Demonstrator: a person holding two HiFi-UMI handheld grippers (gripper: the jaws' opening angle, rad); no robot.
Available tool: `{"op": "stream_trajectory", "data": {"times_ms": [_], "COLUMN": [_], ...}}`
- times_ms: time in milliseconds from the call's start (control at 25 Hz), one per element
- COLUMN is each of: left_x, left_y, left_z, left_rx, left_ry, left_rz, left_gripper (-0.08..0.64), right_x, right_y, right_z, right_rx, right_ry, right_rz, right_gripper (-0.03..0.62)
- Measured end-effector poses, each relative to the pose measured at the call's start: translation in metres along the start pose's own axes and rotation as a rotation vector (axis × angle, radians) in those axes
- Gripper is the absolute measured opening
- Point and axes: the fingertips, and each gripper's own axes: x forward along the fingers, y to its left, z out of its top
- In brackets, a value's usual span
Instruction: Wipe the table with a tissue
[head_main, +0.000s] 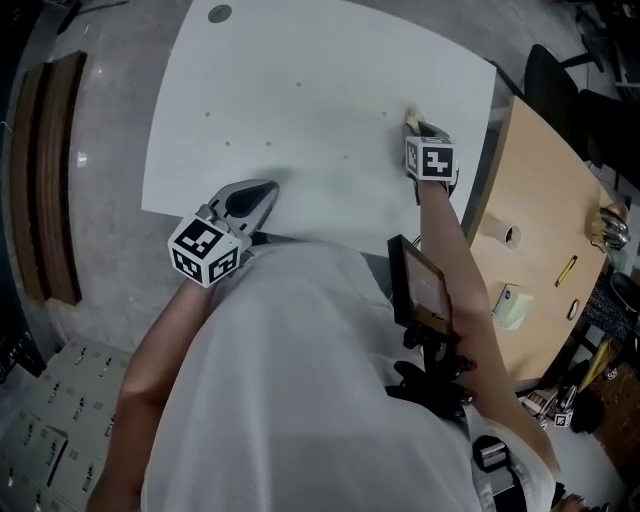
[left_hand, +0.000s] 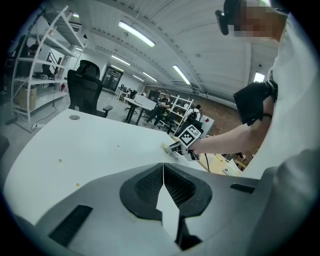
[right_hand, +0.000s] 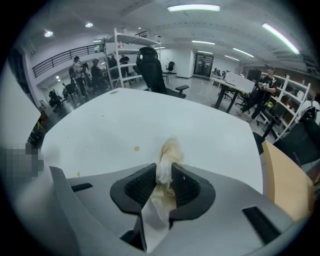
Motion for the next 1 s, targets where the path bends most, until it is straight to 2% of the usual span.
{"op": "stream_trajectory", "data": {"times_ms": [280, 440, 1000], "left_x": [-0.008, -0.014, -0.036], "left_y": [0.022, 0.025, 0.044], "left_z": [-0.001, -0.004, -0.010], "left_rx": [-0.022, -0.039, -0.048], "left_ry": [0.000, -0.003, 0.004], "left_rz": [-0.023, -0.035, -0.037], "left_gripper": [0.008, 0.008, 0.008], "right_x": [0.002, 0.003, 0.012], "right_y": [0.007, 0.020, 0.070], "right_z": [0.002, 0.005, 0.021], "right_rx": [0.024, 0.058, 0.018], "right_ry": [0.021, 0.025, 0.022], "right_rz": [-0.061, -0.045, -0.007], "right_gripper": [0.094, 0.094, 0.094]}}
